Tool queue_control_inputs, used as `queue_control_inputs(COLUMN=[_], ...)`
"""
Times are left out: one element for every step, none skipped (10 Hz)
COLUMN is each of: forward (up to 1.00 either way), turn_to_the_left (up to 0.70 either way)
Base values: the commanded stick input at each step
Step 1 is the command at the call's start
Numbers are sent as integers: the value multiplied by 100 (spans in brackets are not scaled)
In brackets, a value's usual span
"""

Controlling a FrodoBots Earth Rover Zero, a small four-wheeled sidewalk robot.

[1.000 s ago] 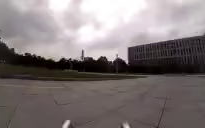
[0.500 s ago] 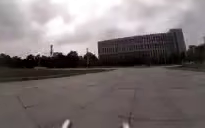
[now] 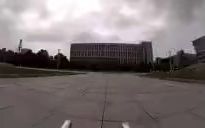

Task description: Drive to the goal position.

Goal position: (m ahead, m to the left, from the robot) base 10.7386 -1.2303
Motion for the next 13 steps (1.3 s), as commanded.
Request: queue_control_inputs(forward=[100,100,100,100,100,100,100,100,100,100,100,100,100], turn_to_the_left=[0,0,0,0,0,0,0,0,0,0,0,0,0])
